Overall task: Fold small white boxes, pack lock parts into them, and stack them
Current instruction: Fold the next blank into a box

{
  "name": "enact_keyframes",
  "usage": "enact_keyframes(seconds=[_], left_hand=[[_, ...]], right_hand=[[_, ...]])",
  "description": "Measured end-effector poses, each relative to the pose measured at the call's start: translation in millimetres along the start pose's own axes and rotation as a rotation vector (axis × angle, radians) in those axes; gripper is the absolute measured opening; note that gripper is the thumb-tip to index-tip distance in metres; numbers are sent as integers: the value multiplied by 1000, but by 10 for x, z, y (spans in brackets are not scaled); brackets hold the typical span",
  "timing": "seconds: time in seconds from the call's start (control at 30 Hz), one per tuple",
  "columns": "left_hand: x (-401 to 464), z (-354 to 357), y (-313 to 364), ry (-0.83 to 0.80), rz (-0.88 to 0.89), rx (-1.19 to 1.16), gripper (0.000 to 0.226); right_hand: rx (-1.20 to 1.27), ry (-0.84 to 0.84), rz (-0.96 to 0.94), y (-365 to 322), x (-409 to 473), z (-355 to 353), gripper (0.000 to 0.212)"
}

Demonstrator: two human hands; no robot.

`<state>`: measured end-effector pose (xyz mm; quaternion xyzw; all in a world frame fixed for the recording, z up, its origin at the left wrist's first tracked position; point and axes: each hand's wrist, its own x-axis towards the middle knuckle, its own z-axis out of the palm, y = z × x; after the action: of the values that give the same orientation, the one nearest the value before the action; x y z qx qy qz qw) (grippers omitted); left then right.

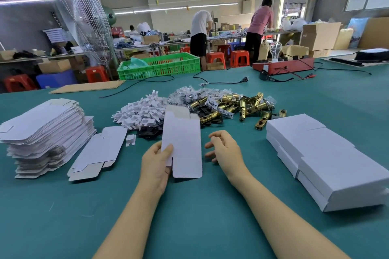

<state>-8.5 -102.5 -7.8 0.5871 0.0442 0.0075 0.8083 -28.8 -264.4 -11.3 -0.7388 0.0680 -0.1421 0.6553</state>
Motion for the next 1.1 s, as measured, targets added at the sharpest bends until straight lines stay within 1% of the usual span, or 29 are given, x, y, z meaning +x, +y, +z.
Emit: enact_keyframes(seconds=[0.07, 0.17, 0.27, 0.33, 0.4, 0.47, 0.53, 0.57, 0.6, 0.67, 0.7, 0.73, 0.87, 0.93, 1.0, 1.1], left_hand=[[1, -4, 6, -75, -15, -44, 13], [-24, 33, -23, -173, 17, -2, 18], [-64, 64, -49, -307, 41, -19, 37], [-84, 76, -64, -315, 95, 8, 41], [-105, 98, -82, -246, 227, 137, 40], [-143, 139, -107, -134, 412, 305, 36], [-171, 173, -130, 44, 689, 525, 24], [-182, 179, -125, 111, 836, 624, 22], [-176, 179, -122, 120, 957, 682, 23], [-143, 172, -119, 56, 1107, 738, 23], [-137, 167, -118, 37, 1130, 751, 22], [-143, 167, -116, 43, 1115, 747, 21], [-176, 177, -76, 166, 942, 621, 22], [-182, 177, -48, 219, 890, 553, 24], [-195, 187, -26, 230, 861, 522, 25], [-209, 194, -24, 206, 867, 512, 29]], right_hand=[[-41, -26, -42, 5, -10, 14, 3], [-111, 5, -174, 34, -38, 41, 24], [-131, 94, -282, 45, -48, 41, 37], [-171, 155, -322, 48, -52, 39, 45], [-234, 207, -381, 44, -80, 62, 52], [-276, 292, -472, 3, -128, 101, 52], [-261, 397, -606, -67, -172, 134, 44], [-242, 439, -679, -106, -193, 149, 40], [-230, 466, -741, -137, -216, 163, 37], [-229, 481, -808, -179, -256, 183, 38], [-239, 482, -823, -185, -271, 184, 41], [-256, 483, -837, -180, -278, 180, 43], [-321, 486, -831, -130, -249, 133, 49], [-327, 459, -807, -117, -242, 124, 50], [-326, 413, -786, -115, -251, 125, 50], [-296, 382, -732, -138, -254, 100, 50]])
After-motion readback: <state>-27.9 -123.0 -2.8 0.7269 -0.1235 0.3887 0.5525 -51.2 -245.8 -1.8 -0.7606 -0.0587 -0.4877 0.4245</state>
